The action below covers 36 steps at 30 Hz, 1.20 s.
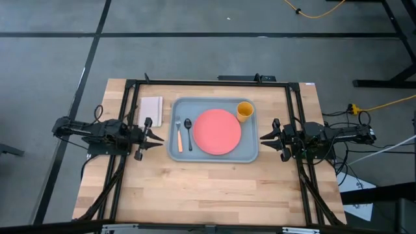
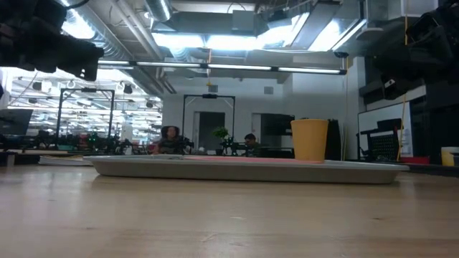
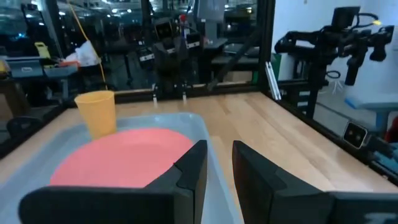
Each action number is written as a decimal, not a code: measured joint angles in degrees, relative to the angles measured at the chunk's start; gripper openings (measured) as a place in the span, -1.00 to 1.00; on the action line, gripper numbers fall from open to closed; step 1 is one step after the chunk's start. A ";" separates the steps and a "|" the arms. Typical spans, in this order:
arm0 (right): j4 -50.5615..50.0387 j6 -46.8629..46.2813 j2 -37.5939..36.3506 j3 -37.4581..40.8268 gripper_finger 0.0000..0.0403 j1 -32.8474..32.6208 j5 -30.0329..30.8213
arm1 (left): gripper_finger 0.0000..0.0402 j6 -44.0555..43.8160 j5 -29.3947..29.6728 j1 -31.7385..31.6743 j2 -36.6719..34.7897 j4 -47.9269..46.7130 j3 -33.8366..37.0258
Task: Pick and place plate/cup/fork/spoon on tray
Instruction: Return to Home Position
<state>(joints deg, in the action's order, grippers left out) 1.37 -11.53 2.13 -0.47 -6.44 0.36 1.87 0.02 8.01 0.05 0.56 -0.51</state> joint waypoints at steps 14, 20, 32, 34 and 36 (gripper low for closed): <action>0.01 0.00 0.00 0.00 -0.51 -0.01 0.01 | -0.66 -1.31 0.45 -0.02 0.10 -0.07 0.02; 0.00 0.00 0.00 0.00 -0.51 0.00 0.00 | -0.66 -1.31 0.47 -0.02 0.10 -0.07 0.02; 0.00 0.00 0.00 0.00 -0.51 0.00 0.00 | -0.66 -1.30 0.49 -0.01 0.10 -0.07 0.02; 0.00 0.01 0.00 0.00 -0.51 0.00 0.01 | -0.66 -1.31 0.49 -0.02 0.10 -0.07 0.02; 0.00 0.00 0.00 0.00 -0.51 0.00 0.00 | -0.66 -1.31 0.49 -0.02 0.10 -0.07 0.02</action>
<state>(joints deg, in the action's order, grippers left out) 1.37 -11.53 2.13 -0.47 -6.44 0.36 0.56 0.51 7.99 0.14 0.49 -0.49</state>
